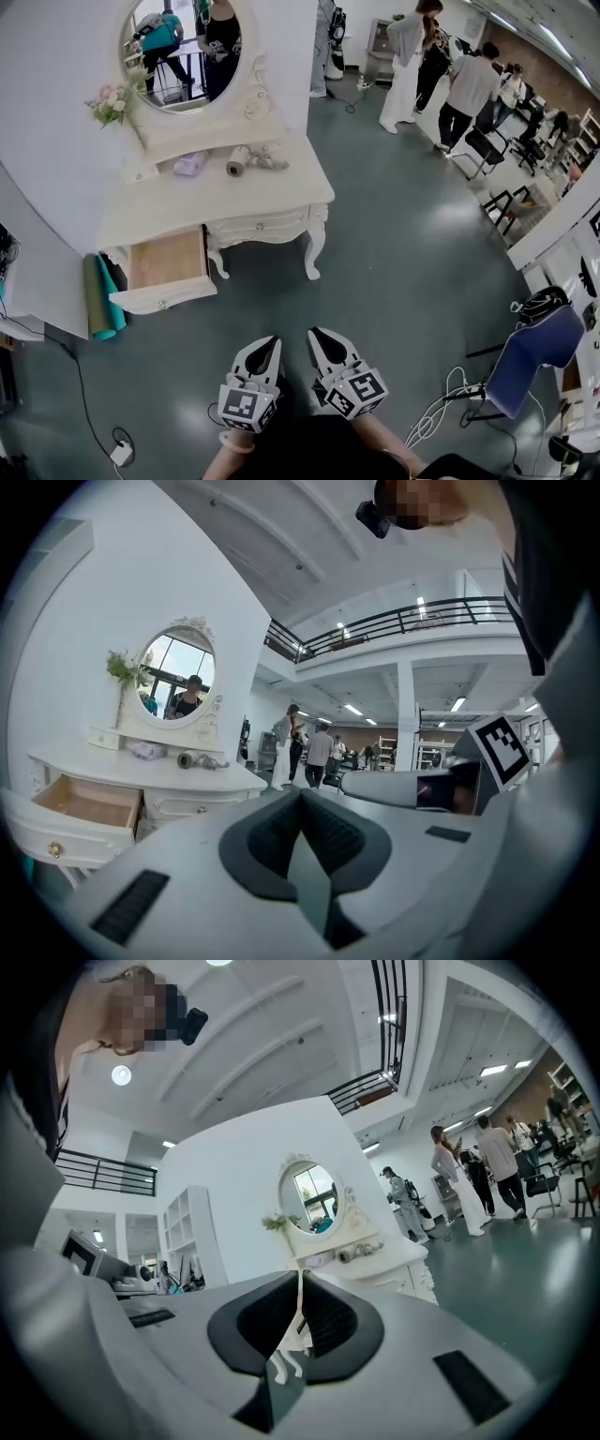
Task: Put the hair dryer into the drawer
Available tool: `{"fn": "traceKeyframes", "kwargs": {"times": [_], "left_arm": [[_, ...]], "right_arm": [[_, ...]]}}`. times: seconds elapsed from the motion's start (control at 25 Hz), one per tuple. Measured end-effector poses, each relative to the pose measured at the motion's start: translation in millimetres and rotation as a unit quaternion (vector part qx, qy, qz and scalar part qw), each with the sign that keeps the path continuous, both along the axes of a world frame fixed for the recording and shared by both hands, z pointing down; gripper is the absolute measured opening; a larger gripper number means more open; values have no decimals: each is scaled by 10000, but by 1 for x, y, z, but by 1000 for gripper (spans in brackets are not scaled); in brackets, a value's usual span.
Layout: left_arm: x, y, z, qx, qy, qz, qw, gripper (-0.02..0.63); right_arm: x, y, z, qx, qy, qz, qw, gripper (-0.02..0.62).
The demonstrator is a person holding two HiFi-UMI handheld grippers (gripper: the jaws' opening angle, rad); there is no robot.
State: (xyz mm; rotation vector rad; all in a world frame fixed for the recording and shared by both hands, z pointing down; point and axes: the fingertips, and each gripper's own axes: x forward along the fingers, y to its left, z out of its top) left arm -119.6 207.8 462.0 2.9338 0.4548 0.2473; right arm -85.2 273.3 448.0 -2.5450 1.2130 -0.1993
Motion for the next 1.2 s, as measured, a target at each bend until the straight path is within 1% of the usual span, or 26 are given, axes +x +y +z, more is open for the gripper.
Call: {"fn": "traceKeyframes", "kwargs": {"times": [0.32,0.52,0.64,0.8,0.92,1.2], "left_arm": [[65,-37,-2,-31,-28,115,9999,18],[98,-57,-2,-78,-19,199,9998,18],[114,-66,0,-106,-26,261,9996,18],[132,-79,1,-122,-26,326,9994,18],[143,-88,-1,-98,6,369,9993,18],[152,-100,2,-116,15,412,9991,18]], "right_arm": [[63,-37,-1,-76,-24,70,9999,21],[92,-58,4,-110,-131,100,9998,21],[108,-72,6,-158,-106,91,9998,21],[125,-89,6,-172,-69,73,9998,21],[136,-97,7,-101,-101,140,9998,21],[146,-113,11,-50,-113,149,9998,21]]}}
